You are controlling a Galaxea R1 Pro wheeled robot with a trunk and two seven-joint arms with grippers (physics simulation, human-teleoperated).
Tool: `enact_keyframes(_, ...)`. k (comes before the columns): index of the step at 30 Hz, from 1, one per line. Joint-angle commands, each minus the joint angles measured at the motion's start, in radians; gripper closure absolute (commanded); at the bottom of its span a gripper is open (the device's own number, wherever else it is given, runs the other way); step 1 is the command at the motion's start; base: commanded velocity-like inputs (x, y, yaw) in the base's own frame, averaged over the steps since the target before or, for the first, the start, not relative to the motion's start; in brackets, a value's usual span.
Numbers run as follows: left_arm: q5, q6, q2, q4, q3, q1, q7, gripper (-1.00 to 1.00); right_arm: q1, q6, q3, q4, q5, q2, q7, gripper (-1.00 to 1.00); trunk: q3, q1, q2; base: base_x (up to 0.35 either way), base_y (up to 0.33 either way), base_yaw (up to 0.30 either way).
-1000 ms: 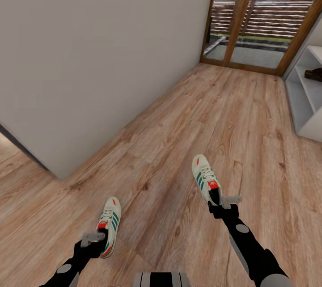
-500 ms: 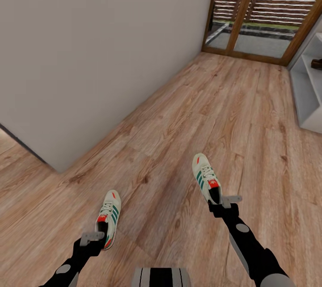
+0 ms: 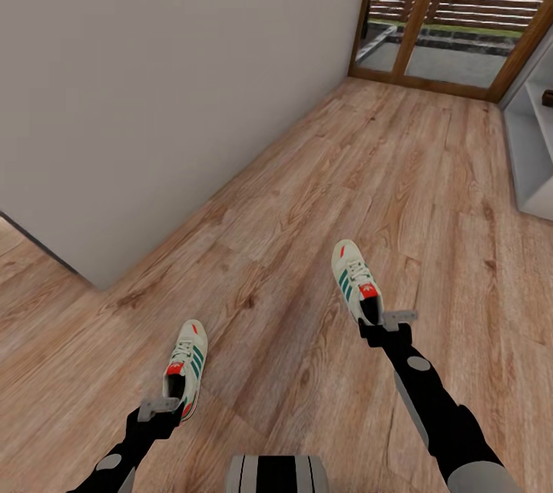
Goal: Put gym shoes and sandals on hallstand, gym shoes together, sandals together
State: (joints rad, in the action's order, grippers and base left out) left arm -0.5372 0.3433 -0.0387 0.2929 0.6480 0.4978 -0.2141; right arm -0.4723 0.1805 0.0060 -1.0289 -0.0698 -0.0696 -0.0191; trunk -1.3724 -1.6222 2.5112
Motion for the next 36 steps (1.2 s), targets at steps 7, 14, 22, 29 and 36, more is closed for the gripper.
enact_keyframes(7,-0.006,0.004,0.0,0.001,0.009,0.001,-0.007,-1.0,0.001,0.013,0.002,-0.005,-0.009,-0.001,-0.002,1.0,-0.001,0.0,0.0,0.0,0.0,0.0)
enact_keyframes(14,-0.006,0.003,-0.001,0.006,0.009,0.001,-0.006,-1.0,0.002,0.01,0.003,-0.002,-0.01,-0.001,-0.002,1.0,-0.001,0.0,0.0,0.0,0.0,0.0)
enact_keyframes(22,-0.006,0.004,-0.002,0.005,0.009,0.001,-0.006,-1.0,0.002,0.01,0.003,-0.005,-0.009,-0.001,-0.002,1.0,-0.028,-0.003,0.002,0.0,0.0,0.0)
enact_keyframes(29,-0.006,0.005,-0.001,0.001,0.009,0.001,-0.006,-1.0,0.002,0.01,0.003,-0.004,-0.008,-0.001,-0.002,1.0,-0.055,-0.006,0.004,0.0,0.0,0.0)
enact_keyframes(36,-0.006,0.005,-0.001,0.001,0.009,0.001,-0.006,-1.0,0.002,0.01,0.003,-0.004,-0.008,-0.001,-0.002,1.0,-0.074,-0.008,0.005,0.0,0.0,0.0)
